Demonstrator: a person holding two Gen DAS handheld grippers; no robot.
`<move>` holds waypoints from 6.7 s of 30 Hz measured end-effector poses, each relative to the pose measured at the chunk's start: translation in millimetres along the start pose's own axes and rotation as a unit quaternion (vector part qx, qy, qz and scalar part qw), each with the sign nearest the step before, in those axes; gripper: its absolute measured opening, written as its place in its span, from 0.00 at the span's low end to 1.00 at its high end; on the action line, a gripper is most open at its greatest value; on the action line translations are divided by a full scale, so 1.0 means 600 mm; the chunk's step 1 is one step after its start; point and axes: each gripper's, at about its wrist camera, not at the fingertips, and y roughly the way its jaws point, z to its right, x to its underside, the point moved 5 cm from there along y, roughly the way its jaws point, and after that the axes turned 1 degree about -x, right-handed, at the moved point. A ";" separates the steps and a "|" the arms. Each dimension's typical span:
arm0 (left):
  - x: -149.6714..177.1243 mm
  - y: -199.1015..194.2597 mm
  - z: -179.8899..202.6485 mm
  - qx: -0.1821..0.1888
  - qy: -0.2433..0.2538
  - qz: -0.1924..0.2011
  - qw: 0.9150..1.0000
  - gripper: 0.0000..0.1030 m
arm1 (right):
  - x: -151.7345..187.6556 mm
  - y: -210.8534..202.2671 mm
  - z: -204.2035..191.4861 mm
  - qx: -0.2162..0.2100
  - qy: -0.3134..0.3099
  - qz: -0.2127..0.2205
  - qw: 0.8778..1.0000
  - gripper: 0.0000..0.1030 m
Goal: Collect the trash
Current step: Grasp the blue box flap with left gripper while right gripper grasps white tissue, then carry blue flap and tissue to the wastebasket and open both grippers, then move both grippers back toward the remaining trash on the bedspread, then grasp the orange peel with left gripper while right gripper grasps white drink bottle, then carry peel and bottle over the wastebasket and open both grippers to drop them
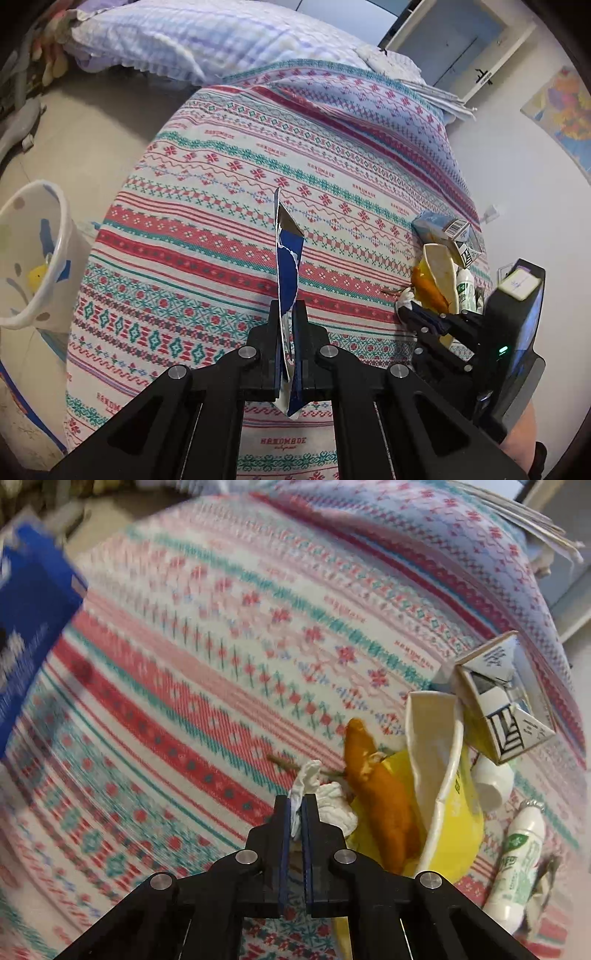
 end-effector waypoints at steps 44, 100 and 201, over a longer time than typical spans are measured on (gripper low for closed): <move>-0.039 -0.149 -0.457 -0.045 -0.279 0.074 0.956 0.05 | -0.102 -0.078 -0.229 -0.302 0.096 0.092 0.944 0.04; -0.073 -0.047 -0.061 0.012 -0.004 0.047 0.999 0.49 | -0.055 -0.195 0.064 -0.144 0.206 0.162 0.954 0.49; -0.038 -0.039 0.002 0.000 0.109 0.048 0.993 0.02 | -0.009 -0.131 0.032 -0.350 0.349 0.115 0.862 0.40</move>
